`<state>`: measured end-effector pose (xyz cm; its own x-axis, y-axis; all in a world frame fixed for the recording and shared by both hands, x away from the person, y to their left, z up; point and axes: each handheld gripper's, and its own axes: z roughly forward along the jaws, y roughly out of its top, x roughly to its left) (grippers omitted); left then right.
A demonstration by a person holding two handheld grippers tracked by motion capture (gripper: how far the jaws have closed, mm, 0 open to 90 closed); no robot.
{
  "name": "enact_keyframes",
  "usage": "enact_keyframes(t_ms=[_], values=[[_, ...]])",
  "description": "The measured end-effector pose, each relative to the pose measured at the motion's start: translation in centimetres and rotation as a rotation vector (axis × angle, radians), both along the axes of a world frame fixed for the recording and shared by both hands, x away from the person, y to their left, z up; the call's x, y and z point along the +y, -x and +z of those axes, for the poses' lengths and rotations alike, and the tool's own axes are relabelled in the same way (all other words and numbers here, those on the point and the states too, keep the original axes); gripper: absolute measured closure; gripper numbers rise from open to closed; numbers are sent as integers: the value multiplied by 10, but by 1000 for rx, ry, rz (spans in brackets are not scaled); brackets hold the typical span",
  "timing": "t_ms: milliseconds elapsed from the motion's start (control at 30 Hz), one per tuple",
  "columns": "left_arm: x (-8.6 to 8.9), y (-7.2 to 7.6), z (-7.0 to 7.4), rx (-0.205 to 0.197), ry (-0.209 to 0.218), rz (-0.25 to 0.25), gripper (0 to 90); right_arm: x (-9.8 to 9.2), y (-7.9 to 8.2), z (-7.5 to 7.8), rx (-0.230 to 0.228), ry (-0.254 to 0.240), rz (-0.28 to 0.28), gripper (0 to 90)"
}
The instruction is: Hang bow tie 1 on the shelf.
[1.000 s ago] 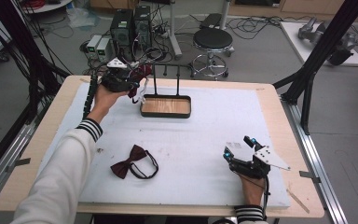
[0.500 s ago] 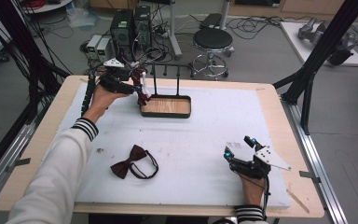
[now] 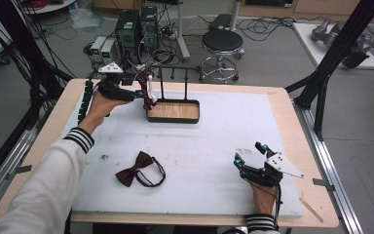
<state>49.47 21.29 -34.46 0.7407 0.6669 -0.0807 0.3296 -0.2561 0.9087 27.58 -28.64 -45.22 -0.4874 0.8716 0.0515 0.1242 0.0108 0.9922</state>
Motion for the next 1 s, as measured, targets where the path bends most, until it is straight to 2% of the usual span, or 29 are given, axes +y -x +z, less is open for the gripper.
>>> enact_keyframes(t_ms=[233, 467, 567, 600, 800, 933, 967, 1000], values=[[23, 31, -2, -53, 59, -17, 168, 1, 0, 0, 3, 4, 1, 103], [43, 60, -4, -109, 100, -23, 167, 1, 0, 0, 1, 8, -1, 102], [49, 67, -7, -116, 106, -15, 166, 1, 0, 0, 0, 8, -3, 102], [54, 76, -9, -124, 123, -7, 166, 1, 0, 0, 1, 8, -3, 102], [65, 102, -19, -142, 144, -1, 165, 1, 0, 0, -1, 13, -4, 102], [72, 122, -28, -168, 169, 29, 159, 1, 0, 0, -5, 15, 0, 102], [72, 122, -28, -168, 169, 29, 159, 1, 0, 0, -4, 15, 0, 102], [75, 129, -32, -183, 177, 46, 159, 1, 0, 0, -6, 15, 0, 102]])
